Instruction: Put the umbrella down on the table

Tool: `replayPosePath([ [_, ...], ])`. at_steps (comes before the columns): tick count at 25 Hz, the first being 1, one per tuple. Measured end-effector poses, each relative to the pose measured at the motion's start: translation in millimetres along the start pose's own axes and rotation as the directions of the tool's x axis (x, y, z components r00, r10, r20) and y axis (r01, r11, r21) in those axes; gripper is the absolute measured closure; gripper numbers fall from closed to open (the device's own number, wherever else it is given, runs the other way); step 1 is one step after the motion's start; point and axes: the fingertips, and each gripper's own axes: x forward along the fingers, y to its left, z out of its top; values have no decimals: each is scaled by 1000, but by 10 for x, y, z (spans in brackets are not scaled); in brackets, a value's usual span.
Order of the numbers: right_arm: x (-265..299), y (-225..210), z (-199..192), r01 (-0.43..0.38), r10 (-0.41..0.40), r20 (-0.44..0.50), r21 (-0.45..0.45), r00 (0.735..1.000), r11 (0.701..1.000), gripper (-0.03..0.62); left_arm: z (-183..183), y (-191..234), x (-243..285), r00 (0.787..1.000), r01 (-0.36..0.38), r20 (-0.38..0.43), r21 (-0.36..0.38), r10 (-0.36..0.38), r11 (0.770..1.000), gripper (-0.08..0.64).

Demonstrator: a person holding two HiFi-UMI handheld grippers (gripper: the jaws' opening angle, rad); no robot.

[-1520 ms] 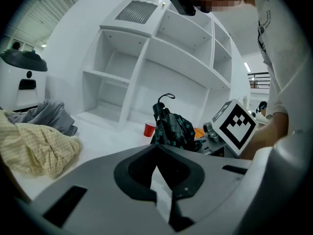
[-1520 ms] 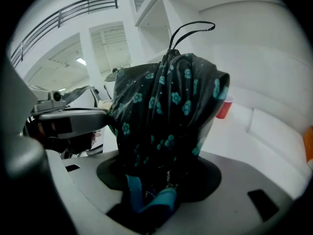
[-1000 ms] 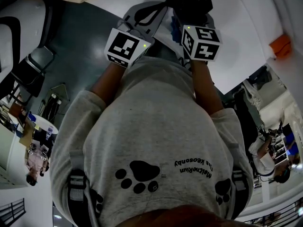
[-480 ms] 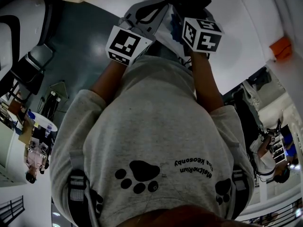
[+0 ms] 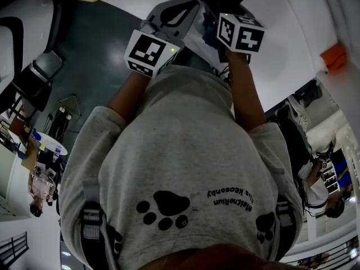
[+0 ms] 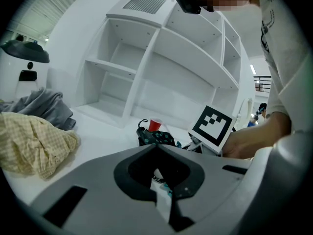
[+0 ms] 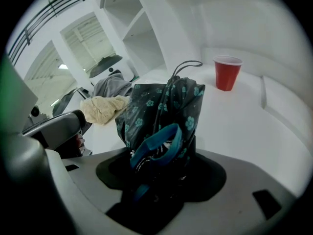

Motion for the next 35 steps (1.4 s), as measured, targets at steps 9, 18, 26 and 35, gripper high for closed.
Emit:
replayPosePath([
  [9, -101, -68, -11, 6, -5, -35, 38, 999, 999, 294, -7, -28, -28, 1000, -11, 11, -15, 11, 1000, 543],
  [18, -417, 8, 60, -19, 18, 28, 37, 999, 999, 287, 21, -168, -148, 1000, -14, 24, -3, 14, 1000, 543],
  [26, -798, 140, 157, -25, 25, 148, -2, 989, 1000, 288, 178, -361, -314, 997, -32, 76, 27, 30, 999, 543],
  [35, -1379, 326, 222, -16, 50, 319, -107, 946, 994, 414, 330, -749, -532, 989, -59, 136, 59, 50, 997, 543],
])
